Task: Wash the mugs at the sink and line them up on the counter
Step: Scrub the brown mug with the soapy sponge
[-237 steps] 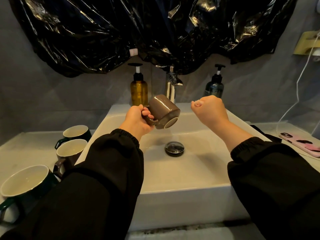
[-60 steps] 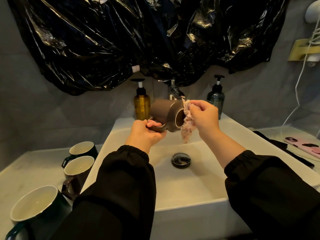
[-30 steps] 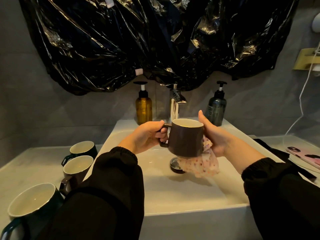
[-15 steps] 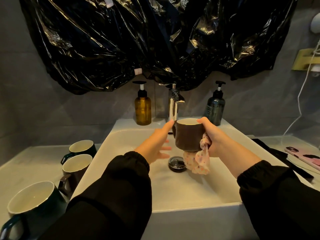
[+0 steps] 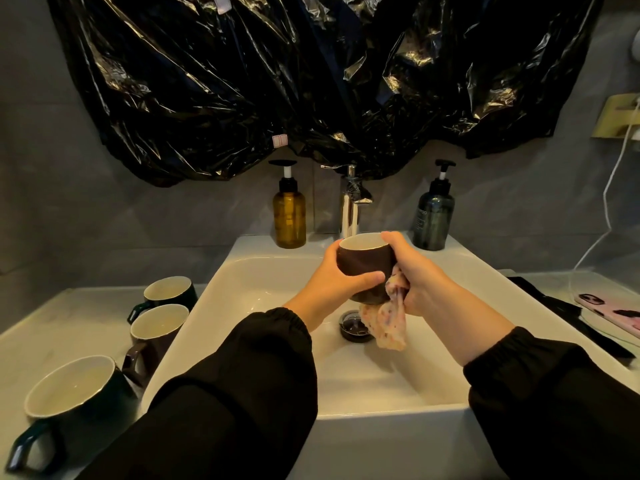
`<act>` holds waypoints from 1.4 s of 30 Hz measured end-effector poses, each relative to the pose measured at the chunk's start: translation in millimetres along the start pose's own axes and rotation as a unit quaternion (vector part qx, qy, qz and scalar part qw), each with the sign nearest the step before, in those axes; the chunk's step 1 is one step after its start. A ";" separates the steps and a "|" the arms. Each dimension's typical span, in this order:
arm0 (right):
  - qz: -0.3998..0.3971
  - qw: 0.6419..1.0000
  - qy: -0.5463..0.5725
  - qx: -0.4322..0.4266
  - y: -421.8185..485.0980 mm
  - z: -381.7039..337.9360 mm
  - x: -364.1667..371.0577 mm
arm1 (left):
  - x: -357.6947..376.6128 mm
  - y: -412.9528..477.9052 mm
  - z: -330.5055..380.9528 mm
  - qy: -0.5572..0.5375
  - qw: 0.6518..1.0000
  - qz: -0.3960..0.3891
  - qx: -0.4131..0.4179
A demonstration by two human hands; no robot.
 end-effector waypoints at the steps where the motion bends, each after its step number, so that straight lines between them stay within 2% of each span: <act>1: -0.009 1.000 0.001 0.007 -0.4 0.0 0.7 | 0.2 0.4 -1.1 0.001 1.000 -0.004 0.004; 7: -0.102 0.994 0.034 -0.014 -4.6 -5.5 7.1 | -16.9 3.8 1.9 -0.092 0.994 0.064 0.018; 9: -0.104 0.994 -0.023 -0.033 -6.5 -7.8 7.5 | -23.9 4.0 0.5 -0.133 0.988 0.084 -0.004; 11: -0.046 0.990 -0.103 -0.084 -5.2 -13.3 2.8 | -29.4 3.0 -1.1 -0.185 0.978 0.086 -0.032; 12: 0.017 0.977 -0.157 -0.145 -4.3 -19.8 -3.4 | -31.5 3.2 -2.4 -0.209 0.974 0.081 -0.044; 14: 0.139 0.911 -0.223 -0.318 -9.5 -37.9 -14.3 | -33.7 4.1 -4.3 -0.236 0.968 0.066 -0.063; 15: 0.159 0.873 -0.226 -0.401 -17.2 -44.3 -14.2 | -32.5 3.4 -4.3 -0.236 0.968 0.056 -0.070; 17: 0.137 0.822 -0.255 -0.491 -24.9 -46.6 -5.3 | -26.6 1.5 -4.6 -0.223 0.971 0.032 -0.084; 21: 0.042 0.802 -0.359 -0.475 -15.2 -35.5 17.6 | -18.8 0.4 -5.6 -0.218 0.972 0.002 -0.092; 23: 0.049 0.787 -0.373 -0.490 -17.1 -32.3 17.5 | -21.4 1.0 -6.0 -0.235 0.967 0.011 -0.097; 27: 0.117 0.689 -0.398 -0.594 -37.9 -28.2 19.2 | -20.1 -1.2 -4.4 -0.264 0.959 0.006 -0.106; 28: 0.132 0.676 -0.389 -0.612 -39.9 -29.1 20.9 | -17.9 -1.7 -3.7 -0.262 0.959 0.000 -0.106; 29: 0.140 0.675 -0.373 -0.621 -40.0 -31.6 22.8 | -15.1 -2.2 -2.7 -0.256 0.961 -0.009 -0.103; 33: 0.132 0.722 -0.305 -0.606 -36.3 -41.7 32.3 | -13.4 0.0 -1.7 -0.258 0.962 -0.013 -0.093; 38: 0.100 0.712 -0.335 -0.609 -46.6 -33.0 30.7 | -14.2 -0.1 -1.8 -0.252 0.965 -0.026 -0.075; 42: 0.096 0.763 -0.306 -0.562 -41.2 -37.9 24.5 | -7.6 -2.9 1.0 -0.223 0.971 -0.053 -0.061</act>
Point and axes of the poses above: each hand's wrist, its own y-axis towards the middle knuckle, its own x-axis out of the palm, z = x × y, the point moved 4 cm from there along y, towards the middle knuckle, and after that the axes turned 2 degrees about -y, right-handed, at the moved point
